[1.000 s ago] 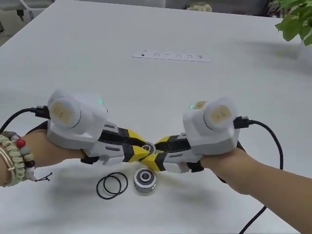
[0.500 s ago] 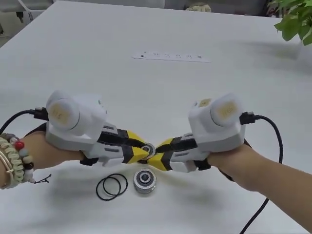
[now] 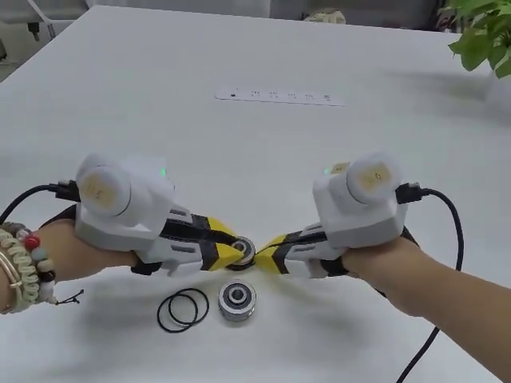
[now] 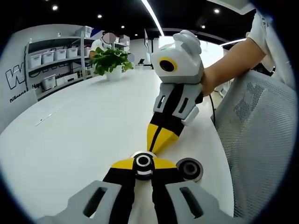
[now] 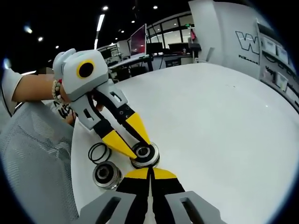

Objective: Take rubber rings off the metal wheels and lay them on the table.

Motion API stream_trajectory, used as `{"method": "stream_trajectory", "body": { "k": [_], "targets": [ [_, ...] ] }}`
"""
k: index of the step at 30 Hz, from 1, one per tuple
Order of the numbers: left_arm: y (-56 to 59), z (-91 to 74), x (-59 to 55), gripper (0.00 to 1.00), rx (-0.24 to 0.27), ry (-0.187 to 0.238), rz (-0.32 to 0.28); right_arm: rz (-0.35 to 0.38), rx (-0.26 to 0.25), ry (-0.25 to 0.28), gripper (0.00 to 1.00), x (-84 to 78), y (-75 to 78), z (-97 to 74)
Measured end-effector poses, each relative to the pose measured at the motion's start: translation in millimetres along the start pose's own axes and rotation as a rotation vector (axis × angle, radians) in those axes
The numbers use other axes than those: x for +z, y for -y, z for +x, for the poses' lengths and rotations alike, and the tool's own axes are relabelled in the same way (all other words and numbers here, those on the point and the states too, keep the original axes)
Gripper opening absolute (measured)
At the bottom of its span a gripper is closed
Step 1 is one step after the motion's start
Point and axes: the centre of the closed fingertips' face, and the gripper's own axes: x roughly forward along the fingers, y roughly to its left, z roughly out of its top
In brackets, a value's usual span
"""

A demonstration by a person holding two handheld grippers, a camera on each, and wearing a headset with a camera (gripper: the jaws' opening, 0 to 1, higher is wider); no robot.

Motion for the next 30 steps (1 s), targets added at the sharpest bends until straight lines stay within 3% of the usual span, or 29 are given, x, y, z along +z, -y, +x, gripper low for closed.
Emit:
{"method": "stream_trajectory", "body": {
  "k": [6,7,10,12,18,30],
  "targets": [
    [-1.1,-0.2,-0.4,0.07,0.006,-0.004,0.0,0.106,-0.028,-0.006,0.0,0.3,4.8,-1.1],
    [-1.2,-0.3,-0.4,0.07,0.007,-0.004,0.001,0.155,-0.02,0.004,0.0,0.9,5.0,-1.9],
    [-1.0,-0.4,-0.4,0.07,0.007,-0.005,0.002,0.208,-0.014,0.042,0.0,5.1,7.6,-4.9],
    [-0.6,-0.3,-0.3,0.07,0.006,-0.005,0.003,0.266,0.017,0.087,0.0,13.8,5.6,-7.0],
    [-0.6,-0.2,-0.2,0.07,0.008,-0.008,0.016,0.249,0.007,0.06,0.0,12.2,1.3,-8.0],
    [-0.2,-0.3,-0.2,0.07,0.007,-0.011,0.021,0.232,0.029,0.069,0.0,18.3,-5.7,-7.0]
  ]
}}
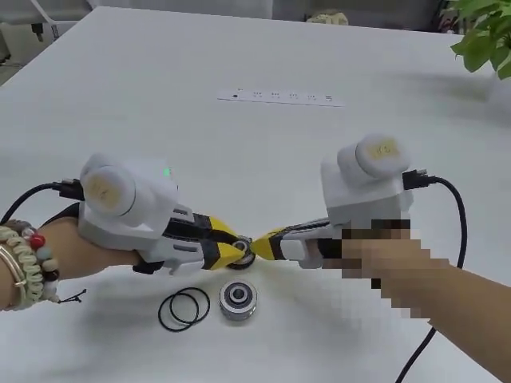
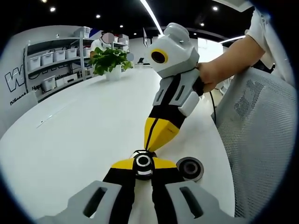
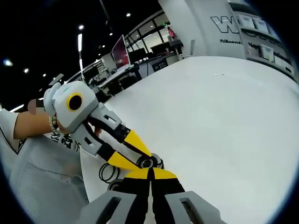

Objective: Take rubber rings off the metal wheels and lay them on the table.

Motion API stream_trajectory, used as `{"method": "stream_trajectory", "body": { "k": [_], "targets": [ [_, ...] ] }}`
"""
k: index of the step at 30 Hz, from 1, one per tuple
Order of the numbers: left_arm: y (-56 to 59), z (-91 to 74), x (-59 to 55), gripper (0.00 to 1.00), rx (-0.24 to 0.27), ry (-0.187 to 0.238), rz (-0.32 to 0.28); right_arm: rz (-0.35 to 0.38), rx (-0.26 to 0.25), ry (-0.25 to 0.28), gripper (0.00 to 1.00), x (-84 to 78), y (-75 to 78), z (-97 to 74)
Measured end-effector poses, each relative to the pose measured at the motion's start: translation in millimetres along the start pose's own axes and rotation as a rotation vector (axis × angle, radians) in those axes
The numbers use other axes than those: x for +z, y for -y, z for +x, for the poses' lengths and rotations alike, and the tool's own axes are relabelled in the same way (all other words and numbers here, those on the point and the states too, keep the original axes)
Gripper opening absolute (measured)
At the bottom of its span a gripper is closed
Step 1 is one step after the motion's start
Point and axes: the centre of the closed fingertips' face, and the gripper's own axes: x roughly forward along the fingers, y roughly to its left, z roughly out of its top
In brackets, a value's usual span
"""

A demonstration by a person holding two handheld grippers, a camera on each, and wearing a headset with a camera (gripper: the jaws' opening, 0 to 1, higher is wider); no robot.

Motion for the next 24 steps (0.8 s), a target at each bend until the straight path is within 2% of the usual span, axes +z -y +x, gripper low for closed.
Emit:
{"method": "stream_trajectory", "body": {
  "k": [5,9,14,16,17,20,24],
  "targets": [
    [0.3,0.0,0.1,0.07,-0.001,0.0,0.002,-0.013,0.024,0.017,0.0,4.4,-5.4,1.8],
    [0.3,0.1,0.2,0.07,-0.002,0.001,0.0,-0.032,0.012,0.011,0.0,4.3,-4.7,3.2],
    [0.4,0.0,0.2,0.07,0.001,0.002,0.0,-0.024,0.028,0.024,0.0,5.6,-6.3,1.7],
    [0.4,0.0,0.2,0.07,0.0,0.003,0.0,-0.026,0.052,0.038,0.0,8.5,-10.6,1.6],
    [0.3,0.0,0.2,0.07,0.001,0.003,0.0,-0.005,0.074,0.075,0.0,16.3,-15.6,1.1],
    [0.3,0.0,0.2,0.07,0.002,0.004,-0.005,-0.03,0.022,0.036,0.0,10.8,-5.9,3.3],
    [0.2,0.0,0.2,0.07,0.002,0.005,-0.005,-0.017,0.005,0.012,0.0,1.6,1.3,1.5]
  ]
}}
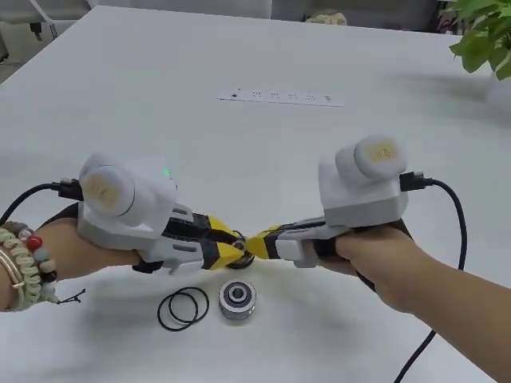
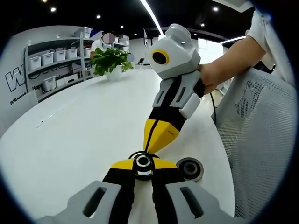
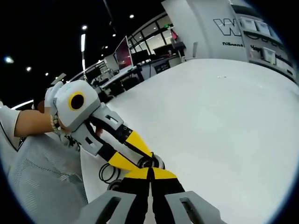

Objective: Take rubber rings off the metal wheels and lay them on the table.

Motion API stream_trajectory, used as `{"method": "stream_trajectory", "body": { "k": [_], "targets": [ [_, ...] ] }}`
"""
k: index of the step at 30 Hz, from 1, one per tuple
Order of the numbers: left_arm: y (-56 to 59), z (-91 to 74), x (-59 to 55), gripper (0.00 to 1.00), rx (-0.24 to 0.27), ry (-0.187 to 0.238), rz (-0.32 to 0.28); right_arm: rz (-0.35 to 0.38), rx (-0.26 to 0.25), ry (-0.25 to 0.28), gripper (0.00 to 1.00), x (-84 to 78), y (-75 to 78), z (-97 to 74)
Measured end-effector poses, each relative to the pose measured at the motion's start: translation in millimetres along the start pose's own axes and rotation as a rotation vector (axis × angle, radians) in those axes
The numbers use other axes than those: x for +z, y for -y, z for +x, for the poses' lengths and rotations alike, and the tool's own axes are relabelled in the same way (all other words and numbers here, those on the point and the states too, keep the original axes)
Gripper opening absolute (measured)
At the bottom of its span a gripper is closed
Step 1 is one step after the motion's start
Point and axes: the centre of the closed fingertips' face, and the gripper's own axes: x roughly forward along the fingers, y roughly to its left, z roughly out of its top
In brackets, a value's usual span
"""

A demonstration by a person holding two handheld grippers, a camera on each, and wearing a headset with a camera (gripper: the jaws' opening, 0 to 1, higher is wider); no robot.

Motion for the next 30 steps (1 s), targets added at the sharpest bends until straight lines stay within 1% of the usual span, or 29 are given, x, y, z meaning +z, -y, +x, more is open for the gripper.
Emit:
{"method": "stream_trajectory", "body": {
  "k": [3,5,6,8,10,12,13,17,21,24,28,30],
  "targets": [
    [-0.4,-0.4,0.4,0.08,0.004,-0.009,0.015,0.017,0.0,0.01,0.0,2.2,-0.1,-0.4],
    [1.0,-3.0,1.4,0.12,-0.012,-0.017,0.035,0.019,0.001,0.008,0.0,1.3,-0.2,0.1],
    [0.6,-4.9,2.8,0.15,-0.012,-0.013,0.039,0.023,0.004,0.007,0.0,0.8,-0.8,0.2],
    [0.5,-9.6,6.7,0.22,-0.019,0.0,0.043,0.032,0.01,0.012,0.0,1.5,-2.1,0.1],
    [-1.3,-16.7,13.0,0.27,-0.026,0.025,0.036,0.035,0.018,0.017,0.0,2.8,-3.8,-0.1],
    [-1.2,-23.6,20.3,0.3,-0.04,0.061,-0.028,0.042,0.034,0.023,0.0,4.0,-7.2,0.3],
    [-2.2,-28.0,24.1,0.32,-0.044,0.082,-0.045,0.045,0.044,0.027,0.0,4.9,-9.5,0.6],
    [-5.9,-44.6,26.7,0.38,-0.041,0.082,-0.008,0.054,0.083,0.041,0.0,9.9,-20.4,2.0],
    [-7.6,-58.0,27.9,0.47,-0.045,0.082,-0.013,0.063,0.13,0.045,0.0,13.2,-32.4,5.7],
    [-7.9,-69.8,27.3,0.53,-0.029,0.083,-0.003,0.05,0.155,0.036,0.0,12.8,-42.7,8.9],
    [-6.8,-83.2,21.8,0.56,-0.003,0.077,0.005,0.045,0.183,0.03,0.0,12.6,-52.5,12.2],
    [-4.8,-93.9,16.1,0.58,0.012,0.078,-0.007,0.043,0.199,0.022,0.0,11.3,-58.3,14.4]
  ]
}}
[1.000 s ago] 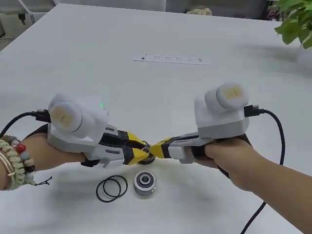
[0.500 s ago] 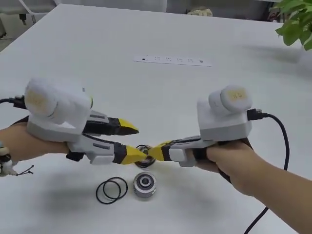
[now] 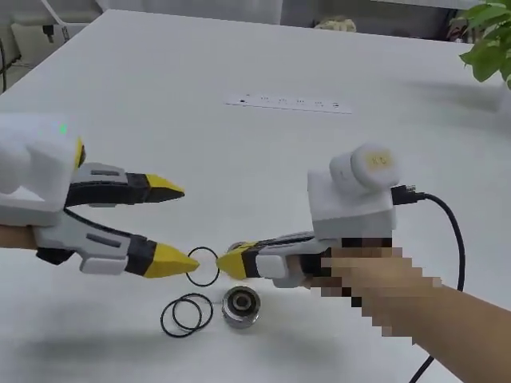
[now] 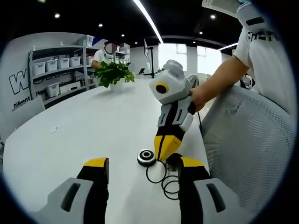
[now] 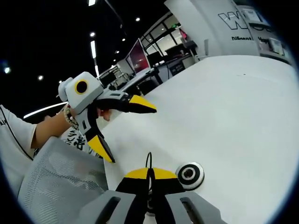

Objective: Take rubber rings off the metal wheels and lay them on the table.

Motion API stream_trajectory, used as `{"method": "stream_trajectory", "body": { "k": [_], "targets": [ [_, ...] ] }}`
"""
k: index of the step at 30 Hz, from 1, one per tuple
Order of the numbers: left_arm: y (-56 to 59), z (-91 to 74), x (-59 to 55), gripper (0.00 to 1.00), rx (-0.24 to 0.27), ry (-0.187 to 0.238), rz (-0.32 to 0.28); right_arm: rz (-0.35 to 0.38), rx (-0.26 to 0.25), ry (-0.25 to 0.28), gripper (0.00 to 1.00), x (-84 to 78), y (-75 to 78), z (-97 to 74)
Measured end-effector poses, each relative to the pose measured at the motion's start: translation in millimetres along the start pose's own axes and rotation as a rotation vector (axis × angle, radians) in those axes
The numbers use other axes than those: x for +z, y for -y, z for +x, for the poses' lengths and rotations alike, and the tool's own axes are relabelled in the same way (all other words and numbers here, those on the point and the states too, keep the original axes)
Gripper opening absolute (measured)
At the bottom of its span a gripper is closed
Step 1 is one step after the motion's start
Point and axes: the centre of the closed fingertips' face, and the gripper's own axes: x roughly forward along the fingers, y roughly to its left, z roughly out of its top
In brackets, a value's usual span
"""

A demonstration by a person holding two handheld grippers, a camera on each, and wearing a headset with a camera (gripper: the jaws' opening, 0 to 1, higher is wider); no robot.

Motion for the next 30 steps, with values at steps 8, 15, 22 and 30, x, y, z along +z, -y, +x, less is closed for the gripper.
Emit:
{"method": "stream_trajectory", "body": {
  "k": [8,15,22,30],
  "targets": [
    [6.0,-30.1,-23.9,0.69,0.071,-0.034,-0.019,-0.015,0.055,-0.046,0.0,-10.1,-20.4,12.7],
    [20.2,-41.9,-42.3,0.72,0.101,-0.041,-0.06,-0.053,0.062,-0.112,0.0,-25.4,-26.5,20.9],
    [36.1,-44.6,-54.5,0.72,0.121,-0.035,-0.114,-0.082,0.04,-0.141,0.0,-29.3,-24.6,20.2],
    [41.6,-46.7,-58.8,0.72,0.14,-0.029,-0.147,-0.121,0.012,-0.168,0.0,-31.6,-21.2,18.9]
  ]
}}
